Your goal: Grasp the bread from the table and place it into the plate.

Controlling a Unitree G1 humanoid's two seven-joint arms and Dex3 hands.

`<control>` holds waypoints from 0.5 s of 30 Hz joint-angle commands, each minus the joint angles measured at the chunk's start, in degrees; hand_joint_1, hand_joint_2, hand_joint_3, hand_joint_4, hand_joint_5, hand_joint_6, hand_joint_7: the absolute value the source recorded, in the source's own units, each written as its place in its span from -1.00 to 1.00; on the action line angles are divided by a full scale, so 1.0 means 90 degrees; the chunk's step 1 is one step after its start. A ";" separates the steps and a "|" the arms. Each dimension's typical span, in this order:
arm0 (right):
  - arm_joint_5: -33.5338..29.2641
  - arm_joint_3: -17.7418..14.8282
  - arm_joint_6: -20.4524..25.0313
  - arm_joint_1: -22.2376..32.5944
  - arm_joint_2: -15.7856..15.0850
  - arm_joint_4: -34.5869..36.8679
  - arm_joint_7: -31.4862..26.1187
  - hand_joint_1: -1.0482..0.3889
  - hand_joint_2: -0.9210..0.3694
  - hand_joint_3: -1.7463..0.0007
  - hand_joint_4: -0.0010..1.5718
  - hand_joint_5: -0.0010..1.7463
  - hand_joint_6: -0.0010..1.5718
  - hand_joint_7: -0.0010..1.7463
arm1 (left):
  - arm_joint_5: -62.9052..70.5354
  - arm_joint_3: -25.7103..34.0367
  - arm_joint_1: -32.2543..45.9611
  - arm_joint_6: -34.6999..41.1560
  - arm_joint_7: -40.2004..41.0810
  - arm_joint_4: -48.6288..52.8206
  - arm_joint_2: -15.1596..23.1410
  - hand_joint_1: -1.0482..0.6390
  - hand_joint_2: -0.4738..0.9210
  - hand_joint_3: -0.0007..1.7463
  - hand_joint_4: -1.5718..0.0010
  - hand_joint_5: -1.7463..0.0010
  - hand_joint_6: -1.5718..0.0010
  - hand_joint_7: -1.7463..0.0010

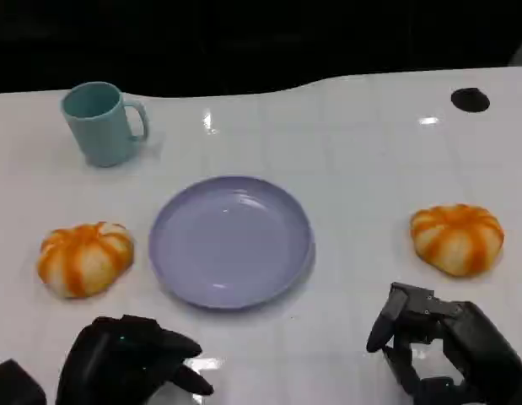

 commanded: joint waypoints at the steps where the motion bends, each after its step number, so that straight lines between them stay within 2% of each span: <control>1: 0.0061 -0.0067 -0.0022 -0.0013 -0.0061 0.0009 0.0007 0.24 -0.32 -0.40 0.07 1.00 -0.09 0.73 | -0.0043 0.0034 -0.0022 0.0043 0.0000 -0.0044 0.0094 -1.00 0.76 -1.00 -1.00 0.59 -1.00 0.83; 15: 0.0008 -0.0058 -0.0054 -0.0027 -0.0073 0.0019 -0.0008 0.23 -0.32 -0.40 0.07 1.00 -0.09 0.73 | -0.0043 0.0045 -0.0048 -0.0014 -0.0033 0.0008 0.0103 -1.00 0.77 -1.00 -1.00 0.59 -1.00 0.84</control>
